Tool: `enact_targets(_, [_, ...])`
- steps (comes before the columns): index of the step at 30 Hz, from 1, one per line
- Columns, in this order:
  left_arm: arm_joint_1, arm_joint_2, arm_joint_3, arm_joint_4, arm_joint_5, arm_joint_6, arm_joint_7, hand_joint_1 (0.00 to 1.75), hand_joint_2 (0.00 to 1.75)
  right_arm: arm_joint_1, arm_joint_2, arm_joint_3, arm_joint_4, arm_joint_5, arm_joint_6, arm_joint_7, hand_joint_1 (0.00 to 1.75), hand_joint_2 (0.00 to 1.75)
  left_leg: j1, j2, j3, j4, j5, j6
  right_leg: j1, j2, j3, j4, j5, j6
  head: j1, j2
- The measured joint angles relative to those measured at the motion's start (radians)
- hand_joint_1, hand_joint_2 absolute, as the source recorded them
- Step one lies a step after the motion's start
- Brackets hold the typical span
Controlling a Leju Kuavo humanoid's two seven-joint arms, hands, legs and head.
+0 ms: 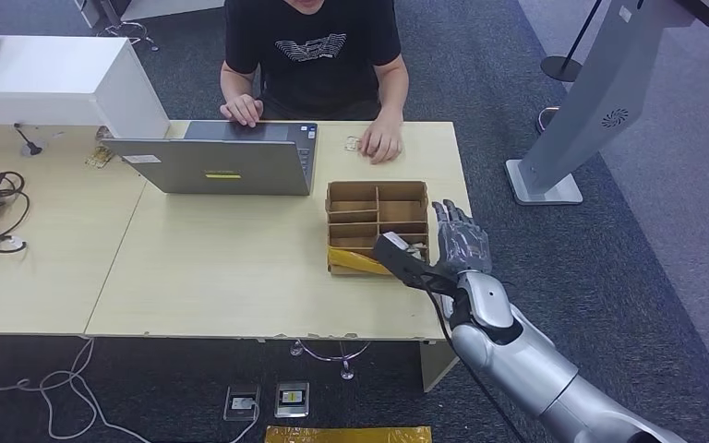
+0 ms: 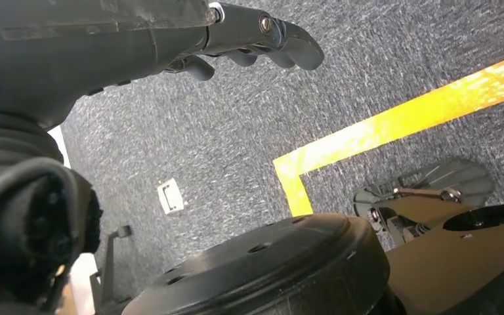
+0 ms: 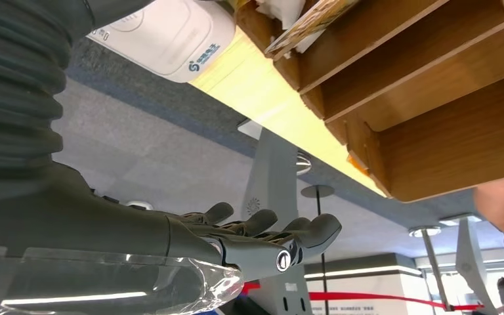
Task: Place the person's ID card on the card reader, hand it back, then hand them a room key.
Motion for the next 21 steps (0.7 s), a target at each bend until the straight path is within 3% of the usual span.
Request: enact_targets(21, [-0.003,0.000,0.000,0.000,-0.022,-0.001,0.017,0.00,0.00,-0.009,0.065,0.014,0.069,0.011,-0.004,-0.015,0.00,1.75,0.000,0.000,0.000,0.000,0.000,0.000,0.000,0.000,0.000,0.000,0.000,0.000,0.000,0.000])
